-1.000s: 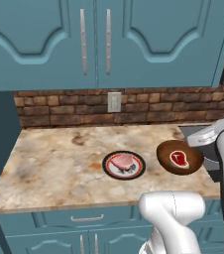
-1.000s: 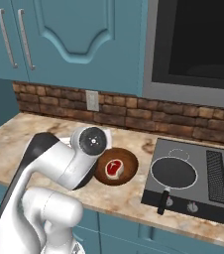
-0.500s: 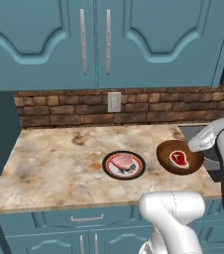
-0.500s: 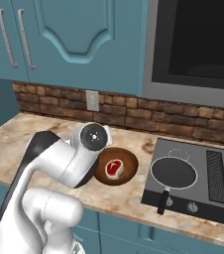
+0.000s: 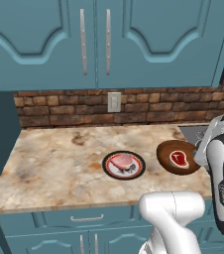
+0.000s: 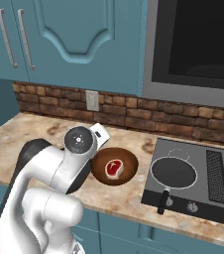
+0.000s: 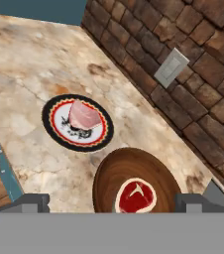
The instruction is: Place one of the steaks on the plate and the other in the bowl. Then place the bowl in the fridge.
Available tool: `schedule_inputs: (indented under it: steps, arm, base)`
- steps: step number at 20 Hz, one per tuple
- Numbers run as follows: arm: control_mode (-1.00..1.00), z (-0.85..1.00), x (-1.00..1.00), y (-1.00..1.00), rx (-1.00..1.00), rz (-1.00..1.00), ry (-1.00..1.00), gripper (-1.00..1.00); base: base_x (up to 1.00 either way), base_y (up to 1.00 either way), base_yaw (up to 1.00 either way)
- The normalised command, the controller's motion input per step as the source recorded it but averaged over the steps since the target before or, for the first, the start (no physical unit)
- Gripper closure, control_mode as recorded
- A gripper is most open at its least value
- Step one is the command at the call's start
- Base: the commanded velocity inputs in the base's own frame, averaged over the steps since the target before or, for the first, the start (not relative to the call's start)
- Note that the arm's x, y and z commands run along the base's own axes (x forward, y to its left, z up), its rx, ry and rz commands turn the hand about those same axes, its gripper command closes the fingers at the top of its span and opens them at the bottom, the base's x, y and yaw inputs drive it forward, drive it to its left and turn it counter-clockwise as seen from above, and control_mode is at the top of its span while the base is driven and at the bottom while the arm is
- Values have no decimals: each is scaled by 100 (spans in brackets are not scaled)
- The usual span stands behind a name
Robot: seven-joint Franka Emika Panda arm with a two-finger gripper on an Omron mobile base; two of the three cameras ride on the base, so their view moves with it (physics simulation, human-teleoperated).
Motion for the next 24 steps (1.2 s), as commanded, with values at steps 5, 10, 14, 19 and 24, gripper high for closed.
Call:
schedule_inputs:
  steps: [5,10,14,19,24]
  arm:
    - [-100,-28,0,-66,-36,50,-11,-100]
    - [-100,-11,0,-37,-50,48,0,-100]
    - [-100,-14,0,-1,-58,35,0,-100]
    - [-100,-25,0,0,-55,29,-6,-100]
    - [-100,-13,-8,4,-28,13,-2,-100]
  base:
    - [0,0,0]
    - [0,0,0]
    - [0,0,0]
    - [0,0,0]
    - [0,0,0]
